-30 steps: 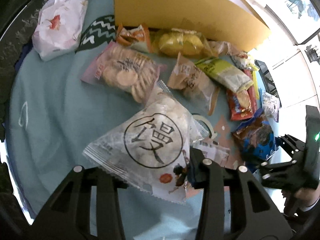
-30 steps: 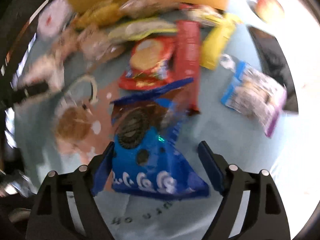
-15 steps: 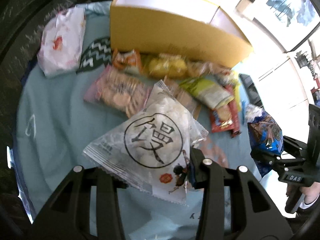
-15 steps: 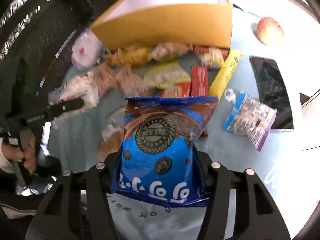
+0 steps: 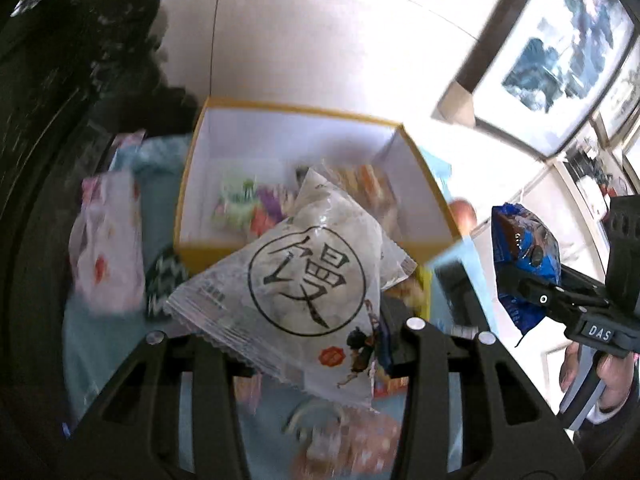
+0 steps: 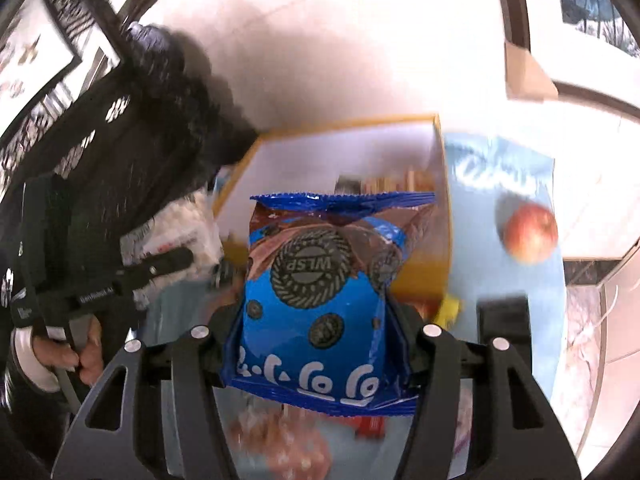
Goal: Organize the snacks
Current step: 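Carry both packs into the yellow box and open both grippers, then grasp the clear bread pack with the left gripper while the right grasps the white-purple snack pack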
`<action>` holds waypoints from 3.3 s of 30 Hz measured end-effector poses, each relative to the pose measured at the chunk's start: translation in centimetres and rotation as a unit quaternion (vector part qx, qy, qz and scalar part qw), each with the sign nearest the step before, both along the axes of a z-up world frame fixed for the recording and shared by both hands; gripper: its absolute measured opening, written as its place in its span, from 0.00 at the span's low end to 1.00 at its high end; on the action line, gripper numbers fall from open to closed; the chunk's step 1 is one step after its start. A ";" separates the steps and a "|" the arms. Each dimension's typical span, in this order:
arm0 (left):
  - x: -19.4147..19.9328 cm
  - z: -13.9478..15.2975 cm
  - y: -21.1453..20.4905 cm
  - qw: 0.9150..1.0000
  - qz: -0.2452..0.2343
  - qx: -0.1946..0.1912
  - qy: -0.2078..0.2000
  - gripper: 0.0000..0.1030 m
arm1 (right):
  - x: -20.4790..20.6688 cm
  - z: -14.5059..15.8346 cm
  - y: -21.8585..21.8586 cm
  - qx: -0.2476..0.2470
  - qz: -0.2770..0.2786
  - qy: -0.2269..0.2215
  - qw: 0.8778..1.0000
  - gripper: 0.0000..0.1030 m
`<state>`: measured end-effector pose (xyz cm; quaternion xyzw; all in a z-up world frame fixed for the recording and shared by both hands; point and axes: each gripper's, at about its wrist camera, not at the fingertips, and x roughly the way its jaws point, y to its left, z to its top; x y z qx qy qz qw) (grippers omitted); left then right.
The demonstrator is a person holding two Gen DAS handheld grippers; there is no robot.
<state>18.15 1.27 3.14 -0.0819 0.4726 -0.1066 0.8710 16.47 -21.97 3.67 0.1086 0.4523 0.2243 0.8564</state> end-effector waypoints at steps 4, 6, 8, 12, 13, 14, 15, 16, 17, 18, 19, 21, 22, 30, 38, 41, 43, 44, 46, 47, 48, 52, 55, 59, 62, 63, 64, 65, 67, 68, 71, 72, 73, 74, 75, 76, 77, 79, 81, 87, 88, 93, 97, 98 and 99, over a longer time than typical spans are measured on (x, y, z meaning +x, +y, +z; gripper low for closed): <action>5.4 -0.8 -0.6 1.000 0.007 0.007 0.005 0.41 | 5.0 -1.0 0.9 -0.003 -0.015 0.003 1.000 0.56; 7.6 -1.8 -0.8 1.000 0.012 0.012 0.014 0.41 | 7.7 -2.6 1.3 -0.004 -0.021 0.015 1.000 0.56; 9.6 -3.0 -0.8 1.000 0.015 0.013 0.025 0.41 | 9.6 -4.1 1.7 -0.005 -0.026 0.028 0.999 0.56; 12.1 -5.7 -0.5 0.998 0.038 0.008 0.048 0.68 | 11.8 -6.9 1.9 -0.005 -0.044 0.056 0.997 0.64; 12.6 -6.1 -0.4 0.996 0.063 0.024 0.054 0.94 | 12.2 -7.5 1.8 -0.005 -0.055 0.065 0.996 0.67; 12.6 -6.2 -0.3 0.995 0.082 0.036 0.048 0.96 | 12.4 -7.8 1.5 -0.001 -0.076 0.068 0.995 0.72; 12.4 -6.1 -0.1 0.995 0.090 0.036 0.037 0.96 | 12.1 -7.9 0.8 0.003 -0.085 0.062 0.994 0.73; 12.2 -6.1 0.0 0.995 0.087 0.029 0.032 0.96 | 11.9 -7.9 0.6 0.004 -0.088 0.054 0.995 0.73; 12.1 -6.2 0.1 0.996 0.083 0.024 0.037 0.96 | 11.5 -7.7 0.4 -0.006 -0.088 0.043 0.995 0.73; 11.9 -6.3 0.1 0.995 0.083 0.023 0.041 0.96 | 11.1 -7.5 0.5 -0.017 -0.089 0.035 0.995 0.74; 11.7 -6.3 0.1 0.995 0.082 0.024 0.044 0.96 | 10.6 -7.3 0.3 -0.028 -0.090 0.025 0.995 0.74; 10.7 -6.0 0.0 0.996 0.080 0.024 0.041 0.96 | 9.5 -6.8 -0.1 -0.036 -0.089 0.013 0.995 0.74; 10.3 -5.7 -0.1 0.996 0.079 0.023 0.039 0.96 | 9.0 -6.5 -0.4 -0.038 -0.089 0.005 0.995 0.74; 2.0 -5.7 -1.0 0.997 0.043 0.037 0.049 0.97 | 1.8 -6.7 -2.8 -0.032 -0.086 0.029 0.995 0.93; -7.5 -12.2 -3.5 0.986 -0.014 0.074 0.147 0.97 | -5.3 -12.2 -3.6 0.000 -0.063 0.140 0.988 0.93; -10.1 -14.2 -3.9 0.981 -0.013 0.070 0.178 0.97 | -7.1 -13.7 -3.2 -0.016 -0.068 0.162 0.984 0.93; -11.3 -15.3 -4.2 0.979 -0.015 0.069 0.193 0.97 | -7.6 -14.3 -2.9 -0.037 -0.071 0.174 0.981 0.93; -11.7 -15.7 -4.3 0.978 -0.015 0.069 0.195 0.97 | -8.0 -14.8 -2.6 -0.057 -0.067 0.184 0.979 0.93; -12.4 -16.4 -4.8 0.977 -0.021 0.073 0.198 0.97 | -8.5 -15.4 -2.3 -0.058 -0.057 0.195 0.977 0.93; -12.5 -16.6 -5.0 0.977 -0.024 0.078 0.195 0.97 | -8.9 -15.6 -2.4 -0.053 -0.058 0.196 0.977 0.93; -12.6 -16.8 -5.2 0.977 -0.025 0.084 0.193 0.97 | -9.1 -15.8 -2.5 -0.049 -0.059 0.199 0.977 0.93; -12.9 -18.4 -6.1 0.973 -0.039 0.107 0.201 0.95 | -9.8 -16.6 -3.2 -0.028 -0.067 0.227 0.971 0.93; -13.4 -19.0 -7.2 0.970 -0.051 0.150 0.184 0.79 | -10.4 -16.6 -3.8 -0.049 -0.079 0.225 0.970 0.93; -13.4 -18.3 -7.5 0.973 -0.059 0.154 0.161 0.54 | -11.0 -16.8 -5.9 -0.048 -0.119 0.233 0.964 0.93; -13.6 -18.0 -6.7 0.977 -0.048 0.136 0.159 0.53 | -11.1 -17.0 -7.1 -0.039 -0.138 0.225 0.964 0.93; -13.6 -17.9 -6.3 0.977 -0.044 0.130 0.162 0.53 | -10.9 -16.9 -7.2 -0.054 -0.137 0.220 0.964 0.93; -13.7 -17.8 -5.9 0.978 -0.041 0.125 0.163 0.53 | -10.7 -16.9 -7.2 -0.076 -0.139 0.214 0.964 0.93; -13.7 -17.7 -5.2 0.978 -0.038 0.121 0.164 0.53 | -10.4 -16.7 -7.1 -0.104 -0.139 0.204 0.964 0.93; -13.8 -17.8 -4.3 0.979 -0.032 0.111 0.168 0.53 | -9.7 -16.7 -6.9 -0.152 -0.141 0.182 0.961 0.93; -13.8 -17.8 -4.1 0.979 -0.031 0.108 0.168 0.53 | -9.3 -16.7 -6.6 -0.182 -0.142 0.173 0.958 0.93; -14.3 -17.6 -3.8 0.980 -0.030 0.109 0.166 0.54 | -8.2 -17.0 -5.6 -0.229 -0.127 0.142 0.955 0.81; -13.9 -17.9 -3.9 0.980 -0.031 0.109 0.166 0.54 | -8.0 -17.2 -5.2 -0.245 -0.122 0.139 0.952 0.79; -13.8 -17.9 -3.9 0.980 -0.030 0.108 0.165 0.54 | -7.8 -17.4 -4.8 -0.261 -0.118 0.132 0.949 0.79; -13.9 -17.9 -3.6 0.980 -0.030 0.105 0.165 0.54 | -7.6 -17.5 -4.5 -0.273 -0.108 0.124 0.948 0.79; -13.7 -18.1 -4.1 0.980 -0.030 0.104 0.165 0.54 | -7.4 -17.6 -4.2 -0.276 -0.102 0.120 0.948 0.79; -13.8 -18.2 -4.1 0.980 -0.030 0.103 0.165 0.54 | -7.3 -17.6 -4.0 -0.275 -0.096 0.117 0.949 0.79; -13.8 -18.1 -4.0 0.981 -0.030 0.102 0.165 0.54 | -7.2 -17.6 -3.9 -0.272 -0.090 0.114 0.951 0.79; -13.9 -18.1 -3.8 0.981 -0.030 0.101 0.165 0.55 | -7.0 -17.7 -3.0 -0.282 -0.081 0.109 0.950 0.79; -13.7 -18.2 -4.2 0.980 -0.031 0.102 0.166 0.57 | -7.4 -17.5 -2.2 -0.262 -0.060 0.110 0.957 0.71; -13.4 -18.2 -4.1 0.981 -0.034 0.093 0.167 0.59 | -9.5 -17.8 -1.4 -0.070 -0.013 0.241 0.968 0.63; -13.4 -18.2 -4.1 0.981 -0.035 0.091 0.167 0.59 | -9.7 -17.7 -1.1 -0.070 0.002 0.243 0.968 0.63; -13.4 -18.2 -3.8 0.982 -0.032 0.084 0.167 0.59 | -9.7 -16.1 -1.0 -0.178 0.035 0.168 0.969 0.69; -13.5 -18.2 -3.9 0.982 -0.029 0.084 0.166 0.59 | -8.4 -17.2 -1.3 -0.228 0.075 0.151 0.959 0.74; -13.5 -18.2 -3.9 0.982 -0.029 0.084 0.165 0.60 | -8.0 -17.8 -1.3 -0.247 0.082 0.149 0.954 0.74; -13.6 -18.2 -3.9 0.982 -0.030 0.086 0.165 0.60 | -7.8 -18.0 -1.5 -0.259 0.089 0.147 0.951 0.74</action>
